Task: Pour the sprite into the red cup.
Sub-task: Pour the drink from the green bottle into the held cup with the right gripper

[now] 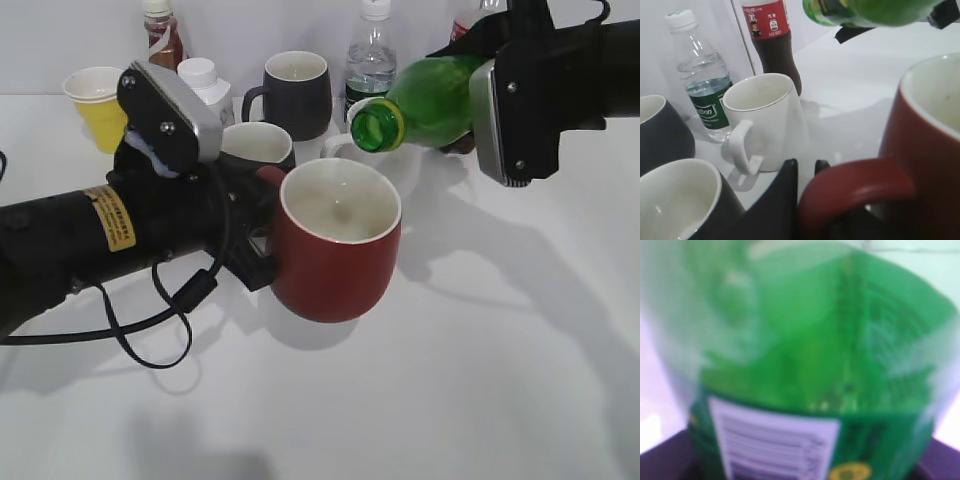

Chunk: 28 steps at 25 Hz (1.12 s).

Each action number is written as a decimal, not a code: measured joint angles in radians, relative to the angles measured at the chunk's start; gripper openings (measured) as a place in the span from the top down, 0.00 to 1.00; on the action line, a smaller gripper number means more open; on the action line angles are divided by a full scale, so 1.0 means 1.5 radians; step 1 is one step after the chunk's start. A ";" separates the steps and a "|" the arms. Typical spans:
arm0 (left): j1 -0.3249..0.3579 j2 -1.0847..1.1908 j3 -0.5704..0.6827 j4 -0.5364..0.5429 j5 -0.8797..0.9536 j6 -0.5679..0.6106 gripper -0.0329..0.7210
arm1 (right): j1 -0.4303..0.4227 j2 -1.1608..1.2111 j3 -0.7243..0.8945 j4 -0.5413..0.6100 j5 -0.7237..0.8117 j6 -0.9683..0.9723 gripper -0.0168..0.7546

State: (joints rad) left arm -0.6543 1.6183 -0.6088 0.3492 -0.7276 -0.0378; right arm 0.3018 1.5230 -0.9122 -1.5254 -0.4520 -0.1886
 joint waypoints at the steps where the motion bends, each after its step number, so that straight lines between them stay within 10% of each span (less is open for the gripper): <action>1: 0.000 0.000 0.000 0.001 0.000 -0.001 0.86 | 0.000 0.000 0.000 0.000 0.001 -0.007 0.40; 28: 0.000 0.000 0.000 0.031 0.029 -0.004 0.86 | 0.000 0.000 0.000 0.000 0.002 -0.109 0.40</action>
State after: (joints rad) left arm -0.6546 1.6183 -0.6088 0.3955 -0.6834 -0.0440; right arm 0.3018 1.5230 -0.9122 -1.5254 -0.4488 -0.3525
